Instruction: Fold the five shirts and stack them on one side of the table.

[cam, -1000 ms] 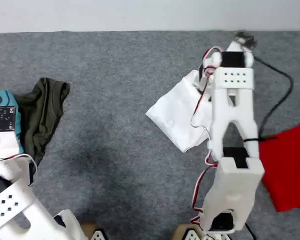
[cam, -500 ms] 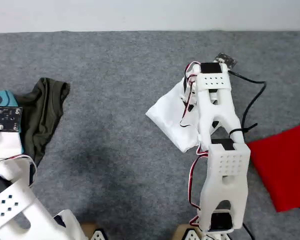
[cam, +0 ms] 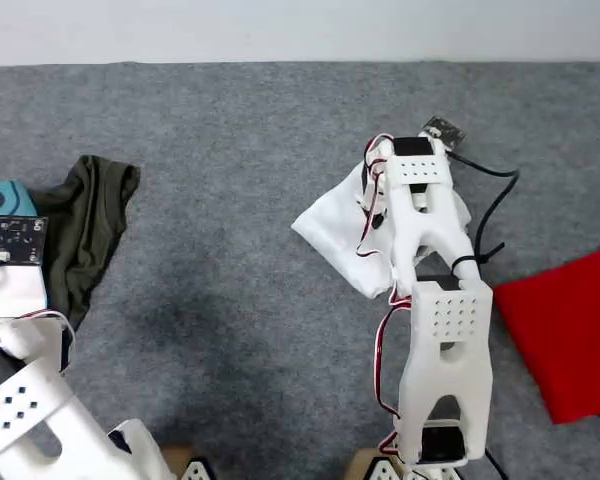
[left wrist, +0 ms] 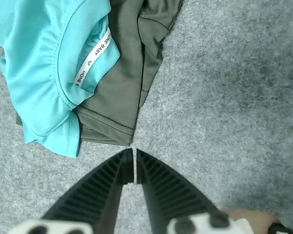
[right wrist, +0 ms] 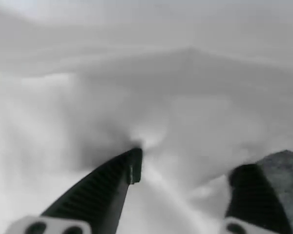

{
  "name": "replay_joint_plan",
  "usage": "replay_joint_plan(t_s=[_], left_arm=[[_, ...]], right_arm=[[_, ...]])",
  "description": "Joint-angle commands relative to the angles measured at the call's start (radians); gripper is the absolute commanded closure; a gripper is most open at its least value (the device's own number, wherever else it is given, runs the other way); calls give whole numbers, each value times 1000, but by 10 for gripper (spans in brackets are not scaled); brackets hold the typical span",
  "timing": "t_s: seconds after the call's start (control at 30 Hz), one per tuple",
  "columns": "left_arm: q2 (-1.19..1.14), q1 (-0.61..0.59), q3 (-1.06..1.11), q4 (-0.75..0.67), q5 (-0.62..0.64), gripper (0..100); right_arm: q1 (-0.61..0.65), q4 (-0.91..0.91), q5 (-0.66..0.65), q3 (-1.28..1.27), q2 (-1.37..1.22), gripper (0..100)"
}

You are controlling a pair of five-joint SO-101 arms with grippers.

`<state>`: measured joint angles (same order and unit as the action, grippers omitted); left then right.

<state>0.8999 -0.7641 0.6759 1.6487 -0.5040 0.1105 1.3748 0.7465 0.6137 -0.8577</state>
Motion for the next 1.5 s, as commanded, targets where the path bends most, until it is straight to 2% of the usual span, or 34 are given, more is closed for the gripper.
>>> replay_joint_plan(t_s=[0.0,0.07,0.13,0.27,0.73,1.17,1.47], left_arm=[[5,-2,-8,-17,-12,980],[5,-2,-7,-17,-12,980],[5,-2,-5,-17,-12,980],[5,-2,-5,-17,-12,980],[6,-2,-8,-17,-12,980],[6,0,-5,-17,-12,980],[6,150,-4,-12,8,980]], right_arm=[[-7,-24,0,34,-7,903],[-21,-18,-25,34,-7,998],[-33,-12,-40,34,-7,975],[-77,33,-71,40,25,990],[-240,311,-140,49,446,991],[-587,387,-311,49,573,991],[-796,386,-486,46,568,991]])
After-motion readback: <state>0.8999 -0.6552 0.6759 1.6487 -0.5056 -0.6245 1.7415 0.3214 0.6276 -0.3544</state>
